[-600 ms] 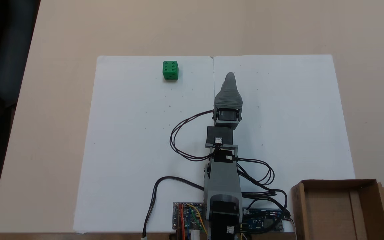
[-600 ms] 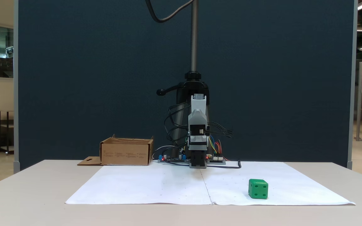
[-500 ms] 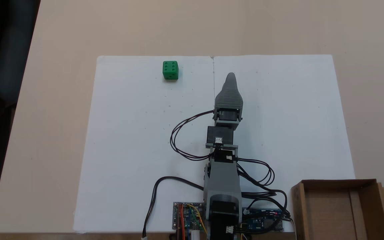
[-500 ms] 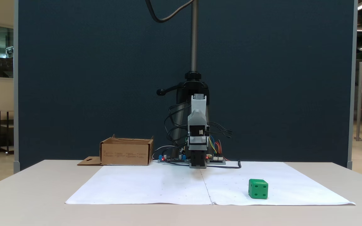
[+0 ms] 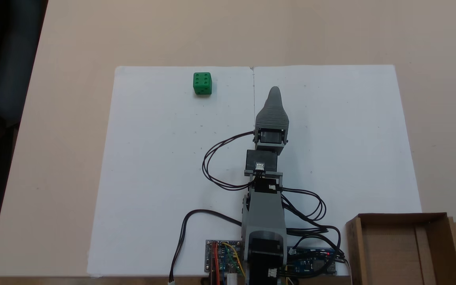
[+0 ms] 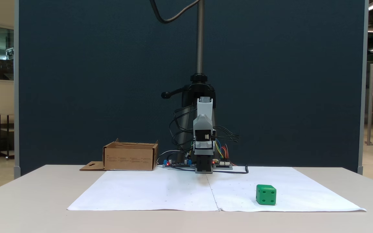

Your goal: Grasp a green dice and put it in the bin.

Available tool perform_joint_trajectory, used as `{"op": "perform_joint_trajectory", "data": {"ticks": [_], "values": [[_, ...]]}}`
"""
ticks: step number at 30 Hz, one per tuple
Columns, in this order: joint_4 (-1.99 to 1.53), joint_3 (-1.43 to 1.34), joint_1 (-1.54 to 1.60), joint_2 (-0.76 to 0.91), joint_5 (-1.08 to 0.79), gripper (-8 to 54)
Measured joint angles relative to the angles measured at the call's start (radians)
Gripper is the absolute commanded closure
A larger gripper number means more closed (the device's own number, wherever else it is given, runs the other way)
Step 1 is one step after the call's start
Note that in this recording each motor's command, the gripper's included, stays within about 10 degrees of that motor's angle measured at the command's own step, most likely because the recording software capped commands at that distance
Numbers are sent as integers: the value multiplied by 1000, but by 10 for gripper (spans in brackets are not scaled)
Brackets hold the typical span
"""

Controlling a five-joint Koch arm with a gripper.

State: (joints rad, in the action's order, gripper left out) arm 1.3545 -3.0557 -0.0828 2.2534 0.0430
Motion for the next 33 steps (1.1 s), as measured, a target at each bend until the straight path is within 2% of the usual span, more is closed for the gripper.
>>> {"op": "perform_joint_trajectory", "data": {"ticks": [33], "values": [[-55,11,14,0,-2,28]]}}
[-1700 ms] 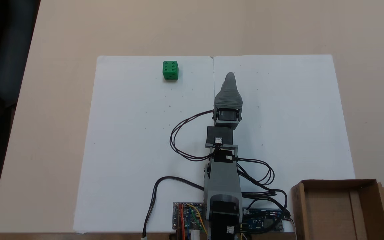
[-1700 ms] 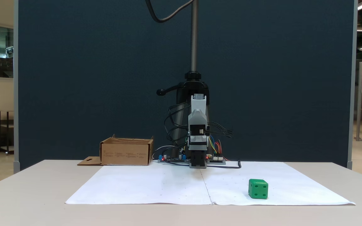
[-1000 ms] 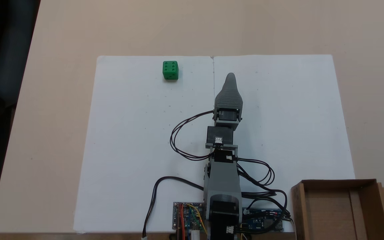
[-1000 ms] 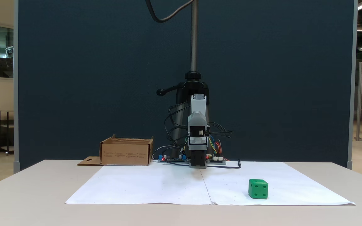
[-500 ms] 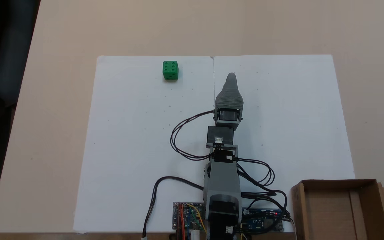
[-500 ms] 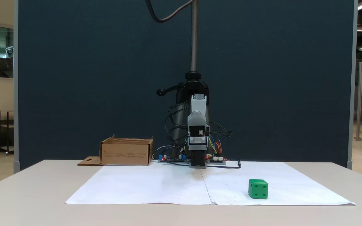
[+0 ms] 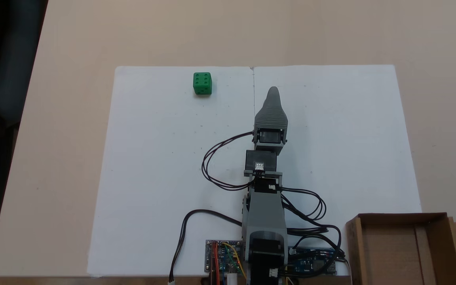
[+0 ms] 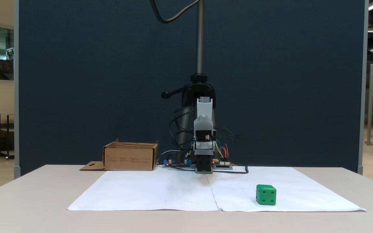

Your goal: Grasp a green dice and put it in the bin.

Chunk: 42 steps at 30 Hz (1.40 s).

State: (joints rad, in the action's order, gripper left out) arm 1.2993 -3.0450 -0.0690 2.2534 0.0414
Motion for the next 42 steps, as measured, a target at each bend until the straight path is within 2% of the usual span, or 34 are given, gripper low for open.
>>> {"op": "perform_joint_trajectory", "data": {"ticks": [12,18,31,36,42], "values": [[-838,330,3,0,0,22],[-1252,646,25,-14,-3,23],[-1948,1351,40,-433,17,21],[-2177,1476,109,-551,74,22],[-2252,1615,239,-646,170,25]]}}
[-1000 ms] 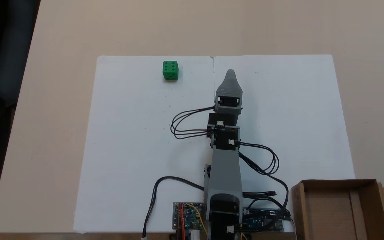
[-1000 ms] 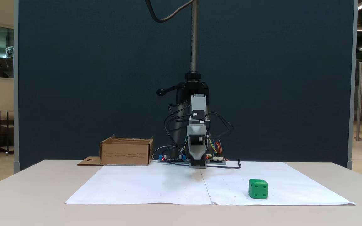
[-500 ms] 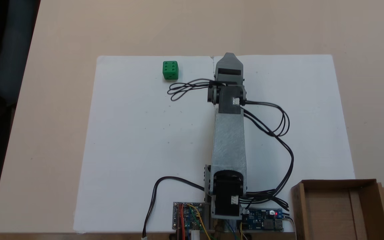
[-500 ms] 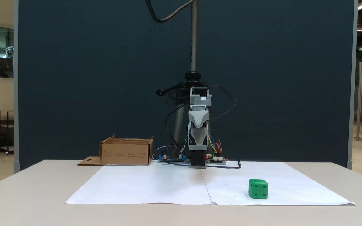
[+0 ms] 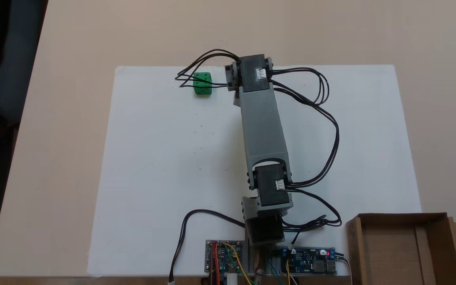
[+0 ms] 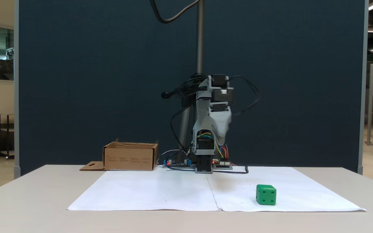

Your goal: Grasp a green dice and put it in the bin.

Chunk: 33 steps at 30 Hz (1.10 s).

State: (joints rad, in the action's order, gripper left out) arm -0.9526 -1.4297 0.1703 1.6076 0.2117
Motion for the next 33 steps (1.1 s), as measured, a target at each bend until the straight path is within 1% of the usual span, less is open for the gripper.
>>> {"op": "perform_joint_trajectory", "data": {"ticks": [13,21,25,33], "values": [[-57,374,209,-299,126,31],[-60,545,256,-568,176,34],[-60,565,256,-632,183,34],[-60,569,236,-664,183,34]]}}
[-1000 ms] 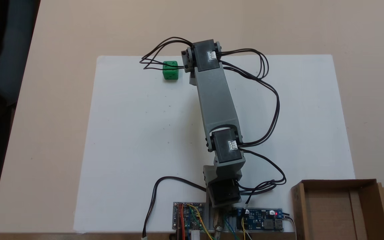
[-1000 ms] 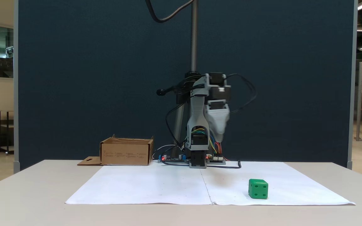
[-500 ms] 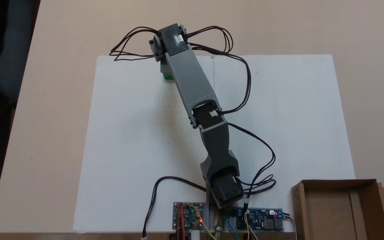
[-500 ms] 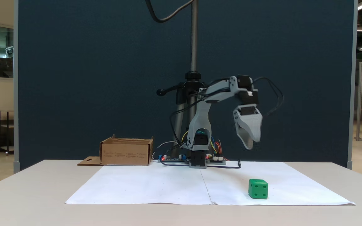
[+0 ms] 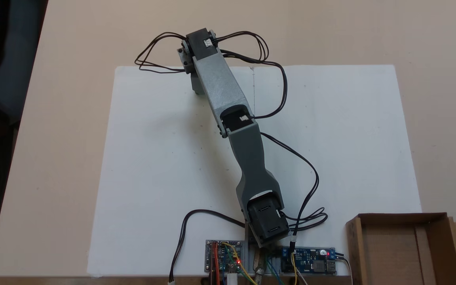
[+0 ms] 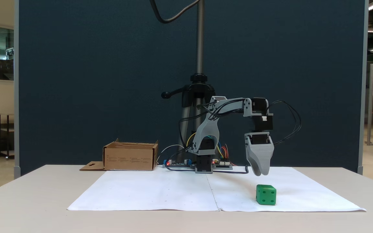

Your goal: Grasp a green dice and put it in the bin.

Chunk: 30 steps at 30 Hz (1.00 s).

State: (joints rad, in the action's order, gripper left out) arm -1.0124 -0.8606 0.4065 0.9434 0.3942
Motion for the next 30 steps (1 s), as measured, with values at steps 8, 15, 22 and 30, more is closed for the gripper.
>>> {"op": "perform_joint_trajectory", "data": {"ticks": [8,15,22,30], "values": [[0,8,-6,-55,0,34],[2,54,-6,-106,0,34],[0,54,-6,-124,0,34],[8,55,-6,-166,0,36]]}}
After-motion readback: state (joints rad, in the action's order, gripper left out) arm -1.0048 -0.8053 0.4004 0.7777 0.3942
